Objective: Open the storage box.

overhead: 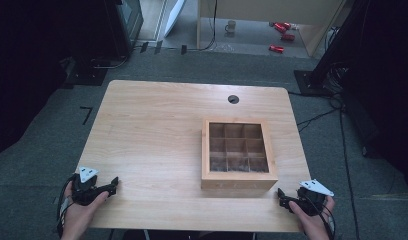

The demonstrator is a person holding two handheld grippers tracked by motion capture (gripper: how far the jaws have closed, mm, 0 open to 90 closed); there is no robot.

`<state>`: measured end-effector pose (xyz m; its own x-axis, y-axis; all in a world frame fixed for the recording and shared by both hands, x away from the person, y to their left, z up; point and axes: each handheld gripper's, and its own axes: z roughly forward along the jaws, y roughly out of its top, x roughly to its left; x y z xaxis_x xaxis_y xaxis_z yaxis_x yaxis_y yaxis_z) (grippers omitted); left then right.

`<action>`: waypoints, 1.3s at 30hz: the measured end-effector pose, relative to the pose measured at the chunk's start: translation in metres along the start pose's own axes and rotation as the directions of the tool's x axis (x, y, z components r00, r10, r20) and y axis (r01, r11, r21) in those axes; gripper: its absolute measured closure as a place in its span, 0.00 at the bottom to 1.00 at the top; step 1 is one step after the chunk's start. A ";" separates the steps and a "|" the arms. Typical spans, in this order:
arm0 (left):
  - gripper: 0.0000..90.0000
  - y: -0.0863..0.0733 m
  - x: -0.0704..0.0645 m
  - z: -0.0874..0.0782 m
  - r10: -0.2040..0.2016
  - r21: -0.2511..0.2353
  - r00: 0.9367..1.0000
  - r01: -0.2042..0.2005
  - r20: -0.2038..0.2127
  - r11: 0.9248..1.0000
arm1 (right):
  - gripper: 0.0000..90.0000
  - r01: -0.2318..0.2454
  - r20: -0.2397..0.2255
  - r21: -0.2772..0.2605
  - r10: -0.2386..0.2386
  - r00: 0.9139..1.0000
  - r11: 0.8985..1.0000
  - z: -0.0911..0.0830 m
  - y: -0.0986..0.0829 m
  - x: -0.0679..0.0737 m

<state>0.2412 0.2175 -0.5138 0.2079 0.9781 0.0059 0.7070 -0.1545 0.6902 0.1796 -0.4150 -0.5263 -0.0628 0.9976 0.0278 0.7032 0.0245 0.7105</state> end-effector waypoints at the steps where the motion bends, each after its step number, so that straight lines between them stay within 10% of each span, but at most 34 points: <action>1: 0.15 0.000 0.000 0.000 0.000 0.000 1.000 0.000 0.000 1.000 | 0.01 0.000 0.000 0.000 0.000 1.000 1.000 0.000 0.000 0.000; 12: 0.15 0.021 -0.046 -0.019 0.032 -0.106 0.989 -0.017 0.142 0.994 | 0.01 -0.001 0.003 -0.001 0.001 1.000 1.000 0.000 0.000 0.000; 39: 0.16 0.048 -0.158 -0.014 0.208 -0.158 0.905 -0.159 0.372 0.975 | 0.02 -0.030 -0.033 -0.080 0.027 0.999 0.996 -0.023 0.011 0.007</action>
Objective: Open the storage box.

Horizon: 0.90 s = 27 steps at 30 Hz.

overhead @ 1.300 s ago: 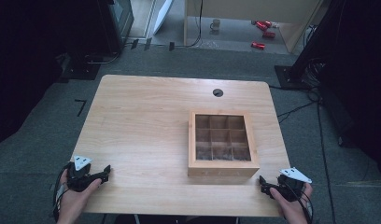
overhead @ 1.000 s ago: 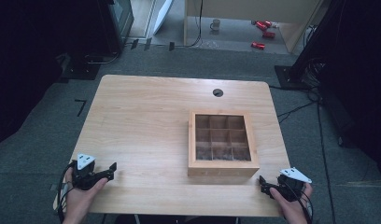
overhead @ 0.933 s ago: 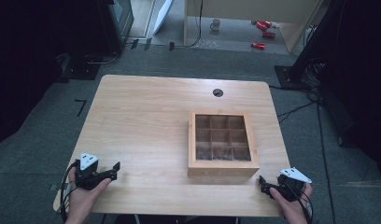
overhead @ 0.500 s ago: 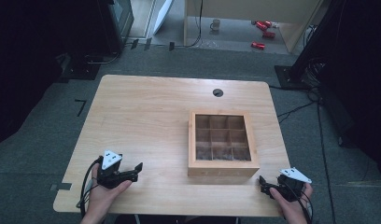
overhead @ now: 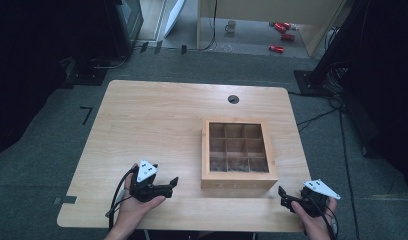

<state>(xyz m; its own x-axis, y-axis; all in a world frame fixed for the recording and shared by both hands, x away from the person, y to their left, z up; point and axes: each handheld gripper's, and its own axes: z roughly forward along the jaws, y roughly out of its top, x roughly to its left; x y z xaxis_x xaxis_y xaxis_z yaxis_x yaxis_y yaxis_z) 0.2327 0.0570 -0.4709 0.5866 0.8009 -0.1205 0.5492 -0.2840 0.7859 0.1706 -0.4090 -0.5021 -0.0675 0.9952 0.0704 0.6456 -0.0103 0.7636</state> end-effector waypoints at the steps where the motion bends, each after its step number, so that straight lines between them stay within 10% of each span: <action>1: 0.16 0.000 0.000 0.000 0.000 0.000 1.000 0.000 0.000 1.000 | 0.02 0.000 0.000 0.000 0.000 1.000 1.000 0.000 0.000 0.000; 22: 0.17 0.012 -0.052 0.027 0.065 -0.001 0.989 -0.066 0.131 0.998 | 0.06 0.045 -0.071 -0.087 -0.051 0.996 0.995 -0.017 0.006 0.013; 27: 0.32 0.013 -0.063 0.035 0.086 0.017 0.986 -0.089 0.140 0.996 | 0.07 0.058 -0.086 -0.091 -0.066 0.994 0.994 -0.017 0.006 0.018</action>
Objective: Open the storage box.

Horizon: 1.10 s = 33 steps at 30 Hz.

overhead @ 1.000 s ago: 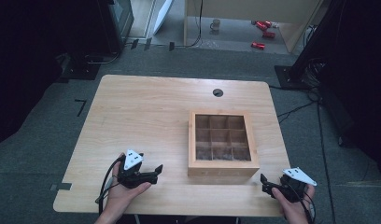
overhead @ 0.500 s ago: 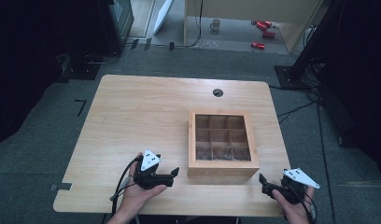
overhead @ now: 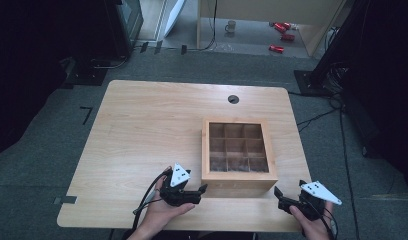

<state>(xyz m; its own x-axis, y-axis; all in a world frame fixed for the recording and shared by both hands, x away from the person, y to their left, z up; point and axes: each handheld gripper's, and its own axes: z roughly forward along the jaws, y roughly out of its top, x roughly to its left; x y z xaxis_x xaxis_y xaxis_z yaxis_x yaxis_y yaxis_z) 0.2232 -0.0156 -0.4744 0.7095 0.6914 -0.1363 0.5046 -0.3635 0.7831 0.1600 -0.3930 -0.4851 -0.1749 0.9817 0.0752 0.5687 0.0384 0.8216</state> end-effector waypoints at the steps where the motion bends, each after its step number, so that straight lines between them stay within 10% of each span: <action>1: 0.32 0.000 -0.002 0.002 0.004 0.003 1.000 -0.004 0.000 1.000 | 0.07 0.000 0.000 0.000 0.000 1.000 1.000 0.000 0.000 0.000; 10: 0.65 0.000 0.001 0.006 -0.020 0.017 0.998 0.019 0.056 1.000 | 0.08 0.003 -0.021 -0.011 -0.003 1.000 1.000 0.001 0.000 0.005; 33: 0.74 0.004 0.003 -0.001 -0.002 -0.033 0.995 0.005 0.099 0.999 | 0.13 0.019 -0.047 -0.029 -0.020 0.999 0.999 0.002 -0.001 0.013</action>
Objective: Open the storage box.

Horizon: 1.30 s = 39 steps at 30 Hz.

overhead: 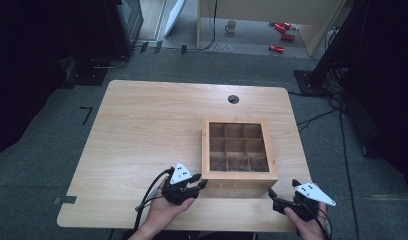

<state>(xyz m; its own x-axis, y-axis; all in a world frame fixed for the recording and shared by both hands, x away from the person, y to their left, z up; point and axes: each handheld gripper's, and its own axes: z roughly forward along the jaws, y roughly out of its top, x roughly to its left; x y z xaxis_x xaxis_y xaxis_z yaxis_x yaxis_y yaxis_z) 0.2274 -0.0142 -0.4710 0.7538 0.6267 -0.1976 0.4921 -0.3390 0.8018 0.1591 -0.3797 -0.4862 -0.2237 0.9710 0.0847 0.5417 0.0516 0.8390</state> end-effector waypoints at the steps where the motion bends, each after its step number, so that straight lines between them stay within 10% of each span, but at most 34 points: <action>1: 0.75 0.001 0.000 -0.001 0.004 -0.006 1.000 -0.004 0.002 1.000 | 0.14 -0.004 0.005 -0.010 0.005 1.000 1.000 -0.001 0.000 0.000; 9: 0.74 0.003 -0.002 -0.001 0.014 -0.011 1.000 -0.014 -0.004 1.000 | 0.30 -0.070 -0.032 -0.077 0.068 0.997 0.995 -0.003 0.003 -0.001; 23: 0.73 0.006 -0.003 -0.003 0.009 -0.026 1.000 -0.009 0.000 1.000 | 0.58 -0.038 0.005 -0.135 0.039 0.999 0.990 0.001 0.003 0.009; 39: 0.33 -0.013 0.015 -0.006 -0.006 0.018 0.996 0.008 -0.089 1.000 | 0.56 -0.017 0.013 -0.189 0.020 1.000 0.982 -0.002 0.020 0.012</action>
<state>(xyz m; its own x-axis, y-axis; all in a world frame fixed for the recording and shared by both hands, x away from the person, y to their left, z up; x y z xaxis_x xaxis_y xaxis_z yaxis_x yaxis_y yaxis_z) 0.2299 0.0033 -0.4808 0.7090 0.6887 -0.1516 0.5056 -0.3466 0.7901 0.1658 -0.3679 -0.4672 -0.2024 0.9747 0.0947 0.3822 -0.0104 0.9240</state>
